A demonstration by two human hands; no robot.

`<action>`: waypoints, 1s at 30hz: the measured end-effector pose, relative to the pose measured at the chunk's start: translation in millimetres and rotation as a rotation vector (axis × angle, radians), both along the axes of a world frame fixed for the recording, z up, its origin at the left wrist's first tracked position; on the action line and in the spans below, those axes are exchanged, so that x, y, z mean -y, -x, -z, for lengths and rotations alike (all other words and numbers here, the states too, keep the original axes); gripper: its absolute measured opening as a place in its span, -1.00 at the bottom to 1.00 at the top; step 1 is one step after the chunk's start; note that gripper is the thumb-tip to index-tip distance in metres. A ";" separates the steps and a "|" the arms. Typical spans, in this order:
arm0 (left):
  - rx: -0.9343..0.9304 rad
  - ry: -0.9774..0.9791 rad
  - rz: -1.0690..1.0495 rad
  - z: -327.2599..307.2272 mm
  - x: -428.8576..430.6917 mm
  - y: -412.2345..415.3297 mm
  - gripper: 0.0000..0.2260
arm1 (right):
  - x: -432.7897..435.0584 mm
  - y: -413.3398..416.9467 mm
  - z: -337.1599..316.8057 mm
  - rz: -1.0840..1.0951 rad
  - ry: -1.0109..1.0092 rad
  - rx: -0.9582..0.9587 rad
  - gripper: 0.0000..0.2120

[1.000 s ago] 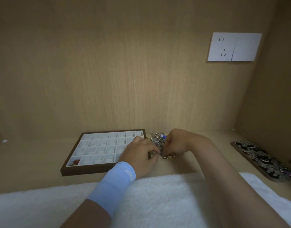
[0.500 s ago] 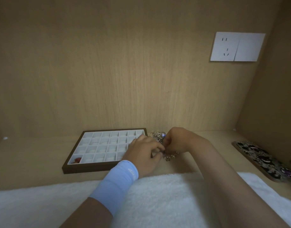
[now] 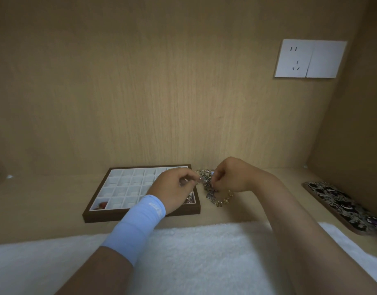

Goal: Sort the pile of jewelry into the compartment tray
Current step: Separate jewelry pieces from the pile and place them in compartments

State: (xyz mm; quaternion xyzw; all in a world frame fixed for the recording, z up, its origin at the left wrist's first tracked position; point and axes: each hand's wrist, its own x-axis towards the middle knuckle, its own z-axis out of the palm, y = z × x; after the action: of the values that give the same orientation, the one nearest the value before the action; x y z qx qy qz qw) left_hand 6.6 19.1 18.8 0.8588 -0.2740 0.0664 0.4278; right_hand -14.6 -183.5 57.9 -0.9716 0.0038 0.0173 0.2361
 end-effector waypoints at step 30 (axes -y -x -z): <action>-0.172 -0.468 -0.025 -21.6 -39.1 -12.6 -0.85 | -56.3 1.7 -6.3 -0.118 0.055 0.166 -0.90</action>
State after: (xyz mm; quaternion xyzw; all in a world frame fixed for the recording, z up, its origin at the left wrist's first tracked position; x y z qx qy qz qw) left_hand 19.2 58.2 40.3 0.9403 -0.2338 -0.0671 0.2381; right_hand -16.3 -127.2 64.2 -0.9743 -0.0725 -0.0494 0.2076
